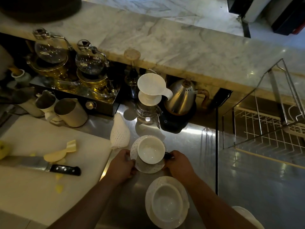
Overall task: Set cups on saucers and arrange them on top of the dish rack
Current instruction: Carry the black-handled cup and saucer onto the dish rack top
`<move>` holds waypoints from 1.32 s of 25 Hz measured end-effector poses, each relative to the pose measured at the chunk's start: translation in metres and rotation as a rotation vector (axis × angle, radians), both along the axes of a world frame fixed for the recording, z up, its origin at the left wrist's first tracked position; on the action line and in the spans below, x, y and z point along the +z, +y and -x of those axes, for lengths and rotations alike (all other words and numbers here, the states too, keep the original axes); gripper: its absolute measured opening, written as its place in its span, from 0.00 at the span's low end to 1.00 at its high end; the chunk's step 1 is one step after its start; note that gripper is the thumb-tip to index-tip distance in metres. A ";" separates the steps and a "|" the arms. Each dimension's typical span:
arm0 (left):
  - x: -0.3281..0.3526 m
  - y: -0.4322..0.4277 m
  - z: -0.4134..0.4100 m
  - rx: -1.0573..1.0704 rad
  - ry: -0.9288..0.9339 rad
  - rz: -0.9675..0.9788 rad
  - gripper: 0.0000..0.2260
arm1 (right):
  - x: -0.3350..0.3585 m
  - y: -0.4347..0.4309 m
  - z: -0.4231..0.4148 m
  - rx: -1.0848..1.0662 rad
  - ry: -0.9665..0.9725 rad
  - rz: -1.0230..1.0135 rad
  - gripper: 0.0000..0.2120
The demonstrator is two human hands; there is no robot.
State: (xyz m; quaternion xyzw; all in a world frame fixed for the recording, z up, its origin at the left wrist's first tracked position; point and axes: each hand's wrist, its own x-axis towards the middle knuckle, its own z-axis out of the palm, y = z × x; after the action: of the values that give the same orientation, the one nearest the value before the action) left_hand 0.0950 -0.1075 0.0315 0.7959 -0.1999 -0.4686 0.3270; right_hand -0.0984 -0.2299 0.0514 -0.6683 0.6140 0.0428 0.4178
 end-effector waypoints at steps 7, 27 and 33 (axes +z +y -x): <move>0.038 -0.019 0.013 0.019 -0.036 0.086 0.13 | 0.032 -0.010 0.021 -0.139 -0.164 -0.023 0.07; 0.191 -0.033 0.185 -0.057 -0.073 0.296 0.09 | 0.170 -0.001 0.208 -0.335 -0.497 0.100 0.05; 0.224 -0.026 0.257 -0.049 -0.045 0.301 0.09 | 0.196 0.003 0.279 -0.319 -0.555 0.093 0.06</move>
State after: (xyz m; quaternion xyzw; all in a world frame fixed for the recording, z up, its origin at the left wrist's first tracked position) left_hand -0.1619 -0.1336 0.2558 0.7432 -0.2945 -0.4230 0.4265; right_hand -0.3777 -0.2267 0.2479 -0.5680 0.5751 -0.2352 0.5398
